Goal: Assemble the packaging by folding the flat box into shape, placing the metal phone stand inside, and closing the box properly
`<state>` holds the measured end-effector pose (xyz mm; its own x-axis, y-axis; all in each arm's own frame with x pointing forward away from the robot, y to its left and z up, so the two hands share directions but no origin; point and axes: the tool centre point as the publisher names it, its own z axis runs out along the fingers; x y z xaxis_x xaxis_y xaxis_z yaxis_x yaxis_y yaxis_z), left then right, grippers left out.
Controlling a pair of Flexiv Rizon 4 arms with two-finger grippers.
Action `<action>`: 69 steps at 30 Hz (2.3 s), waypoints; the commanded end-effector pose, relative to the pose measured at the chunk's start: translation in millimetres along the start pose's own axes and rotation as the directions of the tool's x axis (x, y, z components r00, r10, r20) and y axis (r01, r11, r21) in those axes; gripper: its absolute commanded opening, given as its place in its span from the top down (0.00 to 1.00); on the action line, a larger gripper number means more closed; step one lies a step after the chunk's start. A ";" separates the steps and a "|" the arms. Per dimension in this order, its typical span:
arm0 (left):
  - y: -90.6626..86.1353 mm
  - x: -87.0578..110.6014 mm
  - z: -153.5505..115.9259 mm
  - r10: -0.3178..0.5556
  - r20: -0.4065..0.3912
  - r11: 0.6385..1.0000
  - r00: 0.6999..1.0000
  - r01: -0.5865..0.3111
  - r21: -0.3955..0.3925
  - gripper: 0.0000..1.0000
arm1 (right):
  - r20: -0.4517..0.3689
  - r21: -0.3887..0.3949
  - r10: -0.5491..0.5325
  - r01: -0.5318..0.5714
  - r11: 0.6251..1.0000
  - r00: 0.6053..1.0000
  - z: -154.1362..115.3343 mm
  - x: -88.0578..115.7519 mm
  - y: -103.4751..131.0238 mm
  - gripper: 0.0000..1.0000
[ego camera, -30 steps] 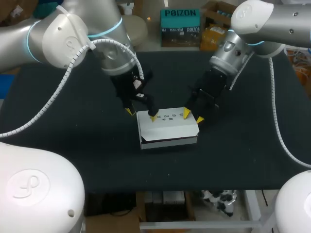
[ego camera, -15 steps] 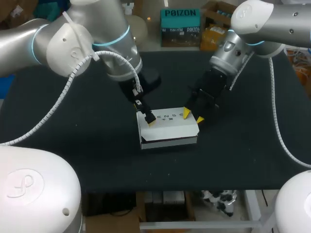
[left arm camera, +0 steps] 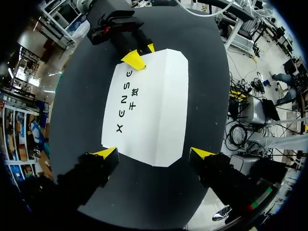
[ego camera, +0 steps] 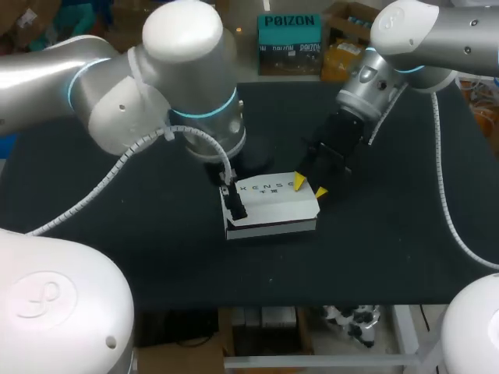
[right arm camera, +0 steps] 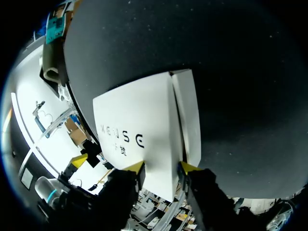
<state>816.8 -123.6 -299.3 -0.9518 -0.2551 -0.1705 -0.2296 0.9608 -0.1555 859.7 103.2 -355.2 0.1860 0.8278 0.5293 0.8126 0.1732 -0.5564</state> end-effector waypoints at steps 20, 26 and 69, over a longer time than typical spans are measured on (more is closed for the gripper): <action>-24.2 12.5 21.0 0.017 -0.069 1.000 0.997 -0.016 0.008 0.13 | 0.000 0.002 0.000 0.000 1.000 1.000 0.3 0.0 1.1 0.54; -25.7 19.7 26.1 0.020 -0.074 1.000 0.997 -0.020 -0.007 0.17 | 0.000 0.002 0.000 0.000 1.000 1.000 0.3 0.0 1.1 0.54; -30.1 -3.8 52.7 0.035 0.050 0.997 0.998 -0.032 -0.069 0.38 | 0.000 0.002 0.000 0.000 1.000 1.000 0.3 0.0 1.1 0.55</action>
<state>839.9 -154.5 -345.1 -0.9530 -0.2247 -0.2032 -0.2098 0.9734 -0.0923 859.8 102.9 -355.4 0.1860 0.8279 0.5292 0.8127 0.1730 -0.5565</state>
